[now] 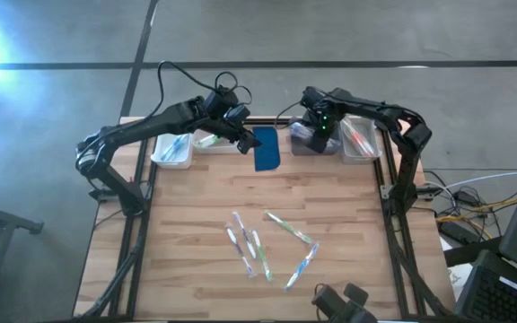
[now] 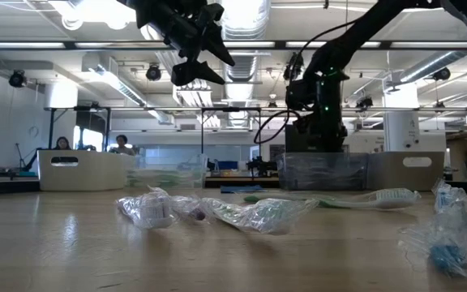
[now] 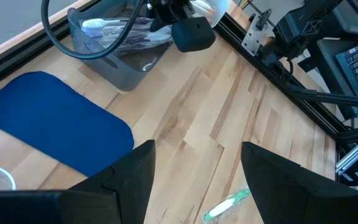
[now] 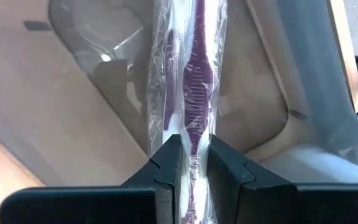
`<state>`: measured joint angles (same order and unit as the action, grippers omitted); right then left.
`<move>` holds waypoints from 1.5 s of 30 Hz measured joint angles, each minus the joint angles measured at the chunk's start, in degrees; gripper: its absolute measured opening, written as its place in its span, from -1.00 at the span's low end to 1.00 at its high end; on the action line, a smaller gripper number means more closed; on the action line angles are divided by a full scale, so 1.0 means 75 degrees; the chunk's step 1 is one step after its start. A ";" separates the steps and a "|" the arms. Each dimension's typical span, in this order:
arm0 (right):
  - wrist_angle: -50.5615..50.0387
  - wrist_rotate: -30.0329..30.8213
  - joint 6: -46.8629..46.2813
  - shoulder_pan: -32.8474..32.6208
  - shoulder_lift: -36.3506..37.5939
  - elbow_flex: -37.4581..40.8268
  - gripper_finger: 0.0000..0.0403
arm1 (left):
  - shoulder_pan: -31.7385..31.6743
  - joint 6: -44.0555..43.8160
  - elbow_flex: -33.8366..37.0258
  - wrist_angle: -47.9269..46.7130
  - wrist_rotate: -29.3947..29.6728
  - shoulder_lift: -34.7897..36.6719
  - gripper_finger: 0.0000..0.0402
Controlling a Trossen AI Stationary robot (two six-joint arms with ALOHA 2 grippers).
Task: Pick & Place Toothbrushes
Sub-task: Put the purple toothbrush into the black bin, then put the green toothbrush into the transparent bin
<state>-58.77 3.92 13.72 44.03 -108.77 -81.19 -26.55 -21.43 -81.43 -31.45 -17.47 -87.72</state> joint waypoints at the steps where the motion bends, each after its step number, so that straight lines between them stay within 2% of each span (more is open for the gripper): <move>1: 0.0072 0.0000 -0.0001 0.0008 0.0000 0.0019 -0.77 | 0.0001 0.0000 0.0000 0.0002 0.0000 0.0000 0.20; 14: 0.0257 0.0009 -0.0152 0.0082 -0.0006 0.0248 -0.63 | 0.0000 0.0035 0.0003 0.0031 0.0000 0.0000 0.20; 26: 0.0197 0.0009 -0.0226 0.0086 0.0012 0.0120 -0.25 | 0.0001 0.0057 0.0003 0.0031 0.0002 0.0001 0.20; 36: -0.0762 0.0009 -0.0246 0.0074 0.0026 -0.0974 0.01 | 0.0003 0.0058 0.0006 0.0083 0.0003 0.0002 0.20; 41: -0.1642 0.0009 -0.0339 0.0019 0.0050 -0.1742 0.02 | 0.0003 0.0058 0.0017 0.0077 0.0003 0.0003 0.20; 45: -0.2409 -0.0024 -0.0700 -0.0087 0.0052 -0.2406 -0.04 | 0.0006 0.0164 0.0017 0.0076 0.0003 0.0003 0.20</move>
<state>-76.84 3.74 8.46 43.37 -108.38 -99.24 -26.50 -20.20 -81.30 -30.88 -17.45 -87.70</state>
